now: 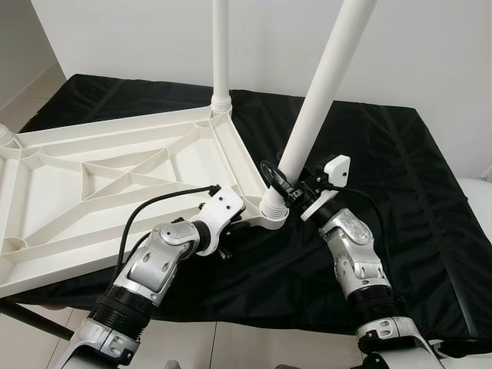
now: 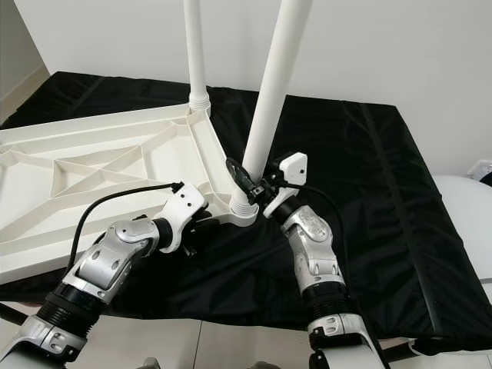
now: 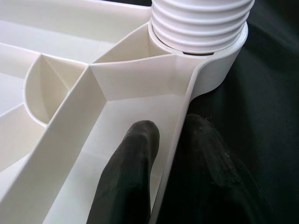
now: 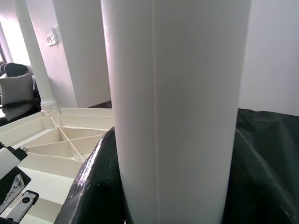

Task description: Building children table

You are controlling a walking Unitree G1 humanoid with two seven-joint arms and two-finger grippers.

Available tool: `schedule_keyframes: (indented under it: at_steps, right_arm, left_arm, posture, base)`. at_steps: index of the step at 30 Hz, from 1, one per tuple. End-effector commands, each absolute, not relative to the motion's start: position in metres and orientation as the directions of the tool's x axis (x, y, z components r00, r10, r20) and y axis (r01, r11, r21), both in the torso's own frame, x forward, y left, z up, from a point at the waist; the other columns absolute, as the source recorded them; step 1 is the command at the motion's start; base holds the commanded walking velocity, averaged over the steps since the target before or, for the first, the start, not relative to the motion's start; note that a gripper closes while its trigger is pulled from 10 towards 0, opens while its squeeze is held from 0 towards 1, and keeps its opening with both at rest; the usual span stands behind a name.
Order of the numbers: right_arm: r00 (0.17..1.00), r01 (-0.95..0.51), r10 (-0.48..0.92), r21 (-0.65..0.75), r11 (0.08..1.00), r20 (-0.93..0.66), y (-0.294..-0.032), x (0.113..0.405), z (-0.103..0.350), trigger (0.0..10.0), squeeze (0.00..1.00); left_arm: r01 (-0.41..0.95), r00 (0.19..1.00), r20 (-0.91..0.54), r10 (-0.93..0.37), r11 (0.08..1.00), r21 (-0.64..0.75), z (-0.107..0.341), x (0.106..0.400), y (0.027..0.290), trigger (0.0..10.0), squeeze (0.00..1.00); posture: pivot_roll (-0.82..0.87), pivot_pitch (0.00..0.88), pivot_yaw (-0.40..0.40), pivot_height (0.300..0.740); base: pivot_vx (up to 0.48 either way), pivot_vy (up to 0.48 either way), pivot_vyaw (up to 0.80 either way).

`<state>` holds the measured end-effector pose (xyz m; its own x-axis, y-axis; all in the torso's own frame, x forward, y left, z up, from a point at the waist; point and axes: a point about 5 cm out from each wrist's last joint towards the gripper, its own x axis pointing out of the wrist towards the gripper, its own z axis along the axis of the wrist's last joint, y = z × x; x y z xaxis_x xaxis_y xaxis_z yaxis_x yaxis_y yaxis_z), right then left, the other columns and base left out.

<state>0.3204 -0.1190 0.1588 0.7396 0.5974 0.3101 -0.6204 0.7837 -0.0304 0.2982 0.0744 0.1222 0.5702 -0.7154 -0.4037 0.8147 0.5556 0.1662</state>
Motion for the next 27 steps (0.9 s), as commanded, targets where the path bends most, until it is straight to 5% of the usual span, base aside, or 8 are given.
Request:
schedule_keyframes:
  at_steps: [1,27]
  right_arm:
    - [0.763,-0.63,0.617,0.011,0.776,0.196,-0.1148,0.3159,0.1339,10.0,0.0]
    - [0.825,-0.54,0.529,0.005,0.841,0.198,-0.1094,0.3104,0.1358,10.0,0.0]
  left_arm:
    - [0.855,0.498,-0.447,-0.743,0.506,0.113,0.1111,0.289,0.0694,10.0,0.0]
    - [0.855,0.5,-0.441,-0.745,0.507,0.112,0.1122,0.2891,0.0675,10.0,0.0]
  posture:
    - [0.04,0.03,-0.045,0.74]
    - [0.04,0.03,-0.052,0.74]
  base:
    - [0.0,0.0,0.0]
    - [0.0,0.0,0.0]
